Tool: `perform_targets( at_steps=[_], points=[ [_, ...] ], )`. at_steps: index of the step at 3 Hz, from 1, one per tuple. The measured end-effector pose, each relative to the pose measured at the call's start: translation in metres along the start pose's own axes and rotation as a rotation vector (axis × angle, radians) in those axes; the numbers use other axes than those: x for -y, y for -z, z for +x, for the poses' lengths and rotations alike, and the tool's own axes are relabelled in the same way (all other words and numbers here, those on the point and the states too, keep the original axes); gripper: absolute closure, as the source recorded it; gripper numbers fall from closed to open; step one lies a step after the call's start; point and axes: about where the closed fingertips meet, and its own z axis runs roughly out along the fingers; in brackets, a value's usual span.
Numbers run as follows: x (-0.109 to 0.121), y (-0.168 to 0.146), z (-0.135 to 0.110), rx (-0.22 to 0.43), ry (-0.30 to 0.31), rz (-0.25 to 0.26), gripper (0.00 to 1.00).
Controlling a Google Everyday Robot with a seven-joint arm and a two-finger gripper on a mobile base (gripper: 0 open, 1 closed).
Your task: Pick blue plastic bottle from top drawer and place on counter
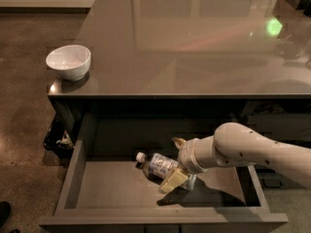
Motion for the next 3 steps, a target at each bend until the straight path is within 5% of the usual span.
perform_targets(
  at_steps=[1, 3],
  points=[
    [-0.0157, -0.0182, -0.0012, -0.007, 0.009, -0.023, 0.02],
    [-0.0156, -0.0169, -0.0025, -0.007, 0.009, -0.023, 0.47]
  ],
)
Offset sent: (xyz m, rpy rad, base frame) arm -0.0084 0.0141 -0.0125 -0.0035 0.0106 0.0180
